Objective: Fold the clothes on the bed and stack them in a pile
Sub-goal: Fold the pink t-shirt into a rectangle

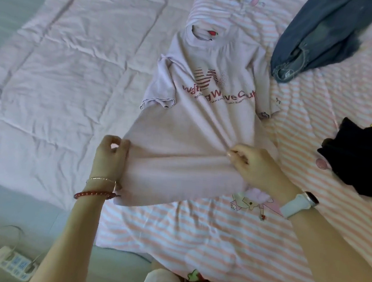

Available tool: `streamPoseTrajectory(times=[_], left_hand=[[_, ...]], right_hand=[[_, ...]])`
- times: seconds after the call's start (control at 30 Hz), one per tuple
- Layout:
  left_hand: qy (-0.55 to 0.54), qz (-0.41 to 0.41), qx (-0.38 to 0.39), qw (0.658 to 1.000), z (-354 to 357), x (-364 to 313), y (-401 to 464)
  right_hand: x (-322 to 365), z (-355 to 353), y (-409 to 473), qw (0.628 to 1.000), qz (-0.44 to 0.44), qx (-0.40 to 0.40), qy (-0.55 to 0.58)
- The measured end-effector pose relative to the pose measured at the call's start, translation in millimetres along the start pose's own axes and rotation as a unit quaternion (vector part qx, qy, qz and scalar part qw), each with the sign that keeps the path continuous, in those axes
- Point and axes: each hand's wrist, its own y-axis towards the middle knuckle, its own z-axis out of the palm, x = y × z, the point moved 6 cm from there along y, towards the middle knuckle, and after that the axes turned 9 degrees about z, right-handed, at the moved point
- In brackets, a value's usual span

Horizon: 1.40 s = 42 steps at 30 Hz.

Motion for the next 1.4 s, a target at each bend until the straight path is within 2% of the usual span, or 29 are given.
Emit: streamPoseTrajectory(times=[0.03, 0.1, 0.17, 0.23, 0.3, 0.33, 0.4, 0.43, 0.53, 0.6, 0.67, 0.73, 0.77, 0.83, 0.9, 1.0, 1.07, 1.23, 1.3, 1.4], left_hand=[[0.047, -0.056, 0.037, 0.997, 1.3, 20.7, -4.4], [0.056, -0.161, 0.109, 0.979, 10.2, 60.0, -25.2], [0.024, -0.223, 0.167, 0.960, 23.7, 91.4, -50.3], [0.052, -0.215, 0.193, 0.956, 33.6, 108.6, -65.6], [0.087, -0.179, 0.141, 0.970, 34.6, 114.6, -71.9], [0.094, -0.175, 0.093, 0.976, 31.8, 116.7, -74.3], [0.110, -0.194, -0.002, 0.975, 22.9, 117.1, -80.8], [0.128, -0.202, -0.026, 0.971, 20.7, 115.3, -84.1], [0.202, -0.197, -0.032, 0.959, 24.7, 106.9, -90.1], [0.264, -0.139, -0.053, 0.953, 28.9, 93.9, -90.8], [0.323, -0.024, -0.017, 0.946, 45.0, 74.4, -90.4], [0.356, 0.115, 0.077, 0.924, 77.3, 55.9, -96.8], [0.365, 0.176, 0.121, 0.906, 95.0, 47.5, -102.4], [0.382, 0.235, 0.207, 0.869, 128.7, 36.2, -112.5], [0.397, 0.235, 0.268, 0.846, 155.1, 35.6, -117.1], [0.383, 0.165, 0.320, 0.850, 173.5, 43.4, -113.0], [0.381, 0.133, 0.350, 0.846, 176.9, 50.1, -109.6], [0.391, 0.118, 0.394, 0.823, 179.7, 54.9, -101.2], [0.391, 0.112, 0.391, 0.826, 181.0, 50.3, -99.5], [0.373, 0.108, 0.370, 0.844, 185.0, 36.9, -103.2]], right_hand=[[-9.5, 13.7, -1.6, 0.997, 0.038, 0.043, -0.053], [-28.2, 35.3, -9.4, 0.988, 0.089, 0.053, -0.115], [-37.6, 48.0, -21.8, 0.994, 0.066, -0.003, -0.086], [-52.3, 47.3, -36.4, 0.989, 0.069, -0.114, -0.069], [-77.8, 38.2, -52.4, 0.961, 0.148, -0.227, -0.055], [-91.0, 36.6, -59.5, 0.948, 0.197, -0.247, -0.039], [-114.4, 41.6, -68.7, 0.934, 0.285, -0.215, -0.001], [-124.7, 45.0, -71.8, 0.928, 0.320, -0.189, 0.017], [-147.8, 47.7, -80.3, 0.901, 0.387, -0.183, 0.067], [-160.3, 46.8, -85.6, 0.867, 0.425, -0.209, 0.156], [-162.7, 48.2, -84.0, 0.850, 0.418, -0.191, 0.256], [-159.2, 48.3, -79.5, 0.858, 0.383, -0.165, 0.301], [-155.5, 45.6, -79.5, 0.854, 0.374, -0.173, 0.318], [-149.4, 32.8, -82.5, 0.841, 0.353, -0.220, 0.345], [-143.3, 15.9, -86.9, 0.836, 0.310, -0.260, 0.369], [-132.7, -11.6, -94.9, 0.839, 0.250, -0.277, 0.395], [-130.8, -20.5, -101.0, 0.842, 0.232, -0.260, 0.412], [-140.7, -7.5, -107.2, 0.858, 0.300, -0.198, 0.368], [-148.3, -0.8, -111.6, 0.847, 0.333, -0.170, 0.377], [-158.7, 7.3, -124.7, 0.810, 0.356, -0.135, 0.447]])
